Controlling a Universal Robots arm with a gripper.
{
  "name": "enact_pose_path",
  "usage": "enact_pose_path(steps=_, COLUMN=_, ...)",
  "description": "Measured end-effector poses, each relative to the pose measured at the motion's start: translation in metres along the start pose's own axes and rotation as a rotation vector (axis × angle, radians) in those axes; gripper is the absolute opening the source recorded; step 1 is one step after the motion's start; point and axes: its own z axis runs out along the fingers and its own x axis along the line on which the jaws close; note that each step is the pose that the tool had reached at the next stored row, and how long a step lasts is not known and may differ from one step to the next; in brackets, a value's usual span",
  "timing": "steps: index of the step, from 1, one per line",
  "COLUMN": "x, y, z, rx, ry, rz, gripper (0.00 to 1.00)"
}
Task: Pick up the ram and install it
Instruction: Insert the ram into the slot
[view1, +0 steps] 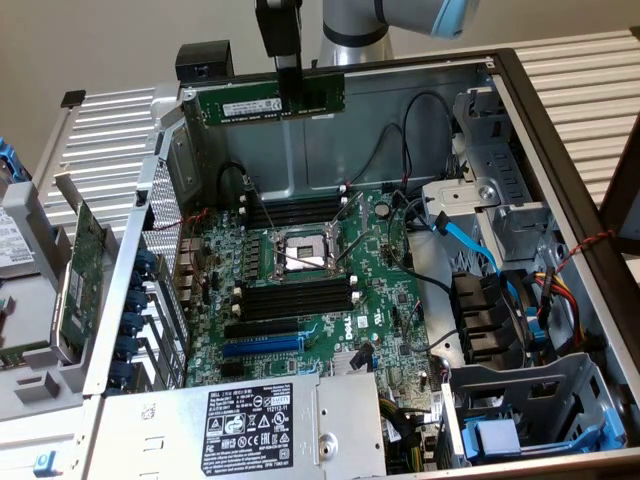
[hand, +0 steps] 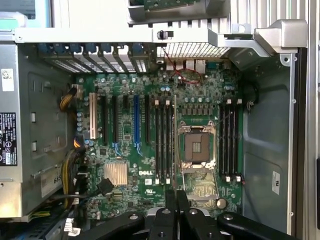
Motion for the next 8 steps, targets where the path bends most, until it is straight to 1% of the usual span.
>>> enact_pose_path(steps=3, x=0.002, y=0.0001, z=0.0054, rx=0.0016, ry=-0.0001, rz=0.001, gripper=0.13)
enact_pose_path(steps=8, x=0.003, y=0.0004, z=0.0144, rx=0.0016, ry=0.0, rz=0.001, gripper=0.13)
